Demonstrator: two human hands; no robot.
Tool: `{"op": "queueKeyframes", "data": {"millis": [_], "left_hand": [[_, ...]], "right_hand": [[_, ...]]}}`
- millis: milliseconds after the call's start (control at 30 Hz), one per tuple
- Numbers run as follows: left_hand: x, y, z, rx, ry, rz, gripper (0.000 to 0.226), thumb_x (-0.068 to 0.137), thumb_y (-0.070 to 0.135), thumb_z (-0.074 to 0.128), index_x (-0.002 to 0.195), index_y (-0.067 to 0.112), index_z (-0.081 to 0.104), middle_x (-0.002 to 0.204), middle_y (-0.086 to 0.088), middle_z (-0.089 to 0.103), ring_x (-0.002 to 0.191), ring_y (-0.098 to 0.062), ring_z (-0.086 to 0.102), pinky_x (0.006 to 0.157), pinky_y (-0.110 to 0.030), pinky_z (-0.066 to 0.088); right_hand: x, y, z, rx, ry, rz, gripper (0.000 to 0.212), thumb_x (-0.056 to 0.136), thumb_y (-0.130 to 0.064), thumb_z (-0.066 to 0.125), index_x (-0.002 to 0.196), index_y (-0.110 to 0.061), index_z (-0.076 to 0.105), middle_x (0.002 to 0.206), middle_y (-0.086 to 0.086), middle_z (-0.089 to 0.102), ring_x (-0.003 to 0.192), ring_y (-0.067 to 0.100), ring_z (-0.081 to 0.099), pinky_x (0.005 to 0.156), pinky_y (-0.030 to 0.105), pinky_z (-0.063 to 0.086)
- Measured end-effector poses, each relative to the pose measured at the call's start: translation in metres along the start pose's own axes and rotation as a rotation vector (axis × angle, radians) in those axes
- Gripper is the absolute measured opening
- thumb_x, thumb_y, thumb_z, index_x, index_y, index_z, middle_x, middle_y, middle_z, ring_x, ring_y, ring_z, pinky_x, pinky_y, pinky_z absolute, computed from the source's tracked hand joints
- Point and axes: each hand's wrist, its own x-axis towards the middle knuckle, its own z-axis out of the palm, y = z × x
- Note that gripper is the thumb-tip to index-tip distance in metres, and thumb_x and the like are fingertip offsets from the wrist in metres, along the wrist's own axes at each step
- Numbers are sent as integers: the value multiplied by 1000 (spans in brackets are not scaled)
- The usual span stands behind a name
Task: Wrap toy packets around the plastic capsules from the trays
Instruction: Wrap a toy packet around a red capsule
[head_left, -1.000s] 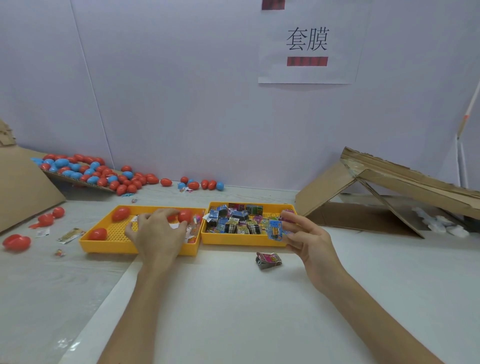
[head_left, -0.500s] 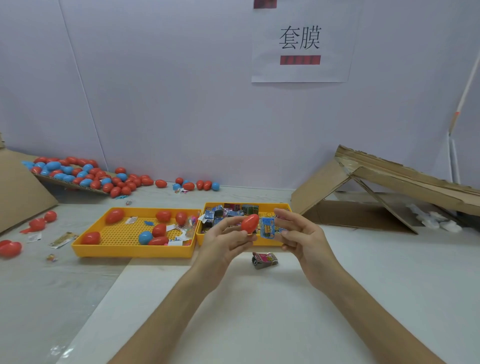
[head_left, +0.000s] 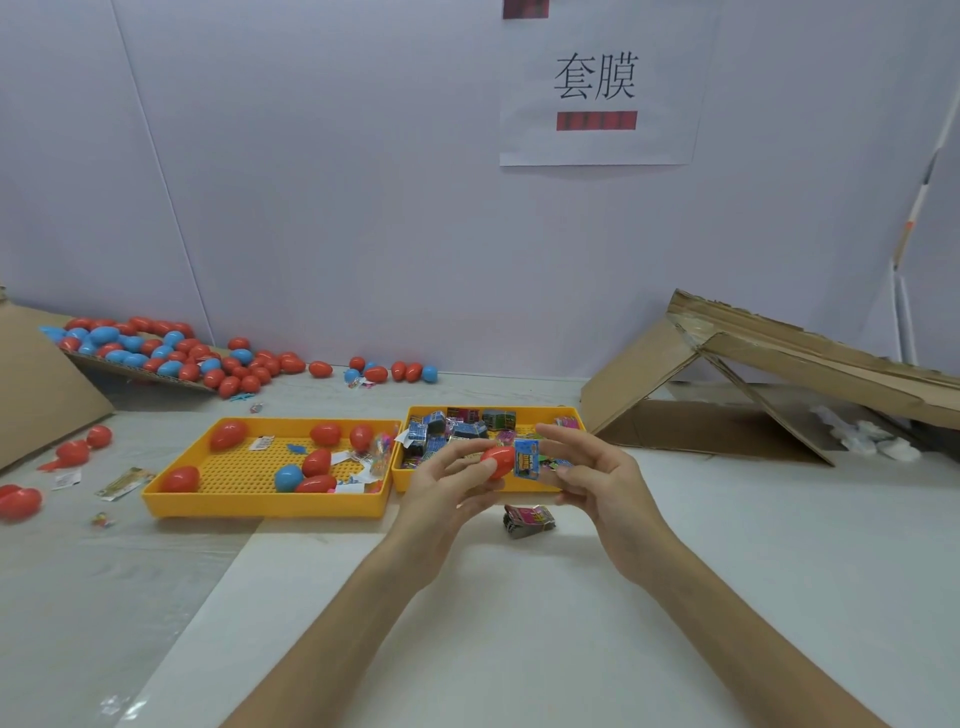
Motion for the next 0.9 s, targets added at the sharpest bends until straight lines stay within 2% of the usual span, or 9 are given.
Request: {"op": "queueKeyframes", "data": {"millis": [100, 233, 333, 433, 567, 733, 900], "left_hand": [[0, -1, 0, 96, 3, 55, 23, 89, 11, 73, 111, 20, 73, 109, -6, 74, 97, -21, 73, 77, -27, 59], [0, -1, 1, 204, -2, 126, 24, 87, 10, 76, 99, 31, 77, 102, 7, 75, 99, -19, 72, 80, -31, 60], [0, -1, 1, 296, 14, 190, 26, 86, 8, 76, 100, 30, 75, 99, 13, 74, 91, -15, 71, 75, -26, 60], [-1, -1, 3, 374, 30, 249, 29, 85, 6, 78, 100, 31, 73, 98, 17, 73, 84, -9, 70, 71, -20, 57], [-1, -2, 4, 428, 23, 316, 35, 83, 5, 79, 101, 33, 70, 98, 24, 71, 88, -2, 69, 70, -16, 54], [-2, -4, 5, 462, 5, 362, 32, 81, 4, 80, 96, 31, 71, 97, 20, 72, 87, -5, 71, 69, -16, 55], [-4, -4, 8, 483, -27, 395, 38, 83, 6, 80, 92, 42, 73, 102, 13, 73, 89, -9, 72, 72, -18, 56]], "right_hand": [[0, -1, 0, 3, -4, 0, 48, 95, 12, 47, 111, -25, 75, 113, 3, 75, 91, 18, 74, 63, 21, 54], [0, -1, -1, -13, -7, -2, 47, 96, 11, 47, 114, -23, 74, 115, 4, 74, 97, 22, 74, 66, 22, 55], [0, -1, -1, -19, -7, -5, 48, 96, 11, 46, 114, -23, 74, 115, 4, 74, 96, 20, 74, 65, 22, 55], [1, 0, -1, -14, -17, -8, 48, 95, 13, 46, 114, -22, 74, 116, 5, 74, 105, 19, 71, 72, 24, 56], [1, 2, 0, -21, -20, -36, 45, 95, 10, 51, 111, -24, 75, 112, 1, 76, 110, 11, 69, 73, 19, 55], [1, 5, -2, -81, 27, -106, 28, 92, -1, 67, 111, -20, 75, 106, -1, 78, 103, 14, 72, 82, 26, 59], [1, 3, -3, -114, 93, -173, 20, 84, -3, 77, 96, -19, 77, 95, -2, 78, 92, 14, 73, 73, 20, 56]]}}
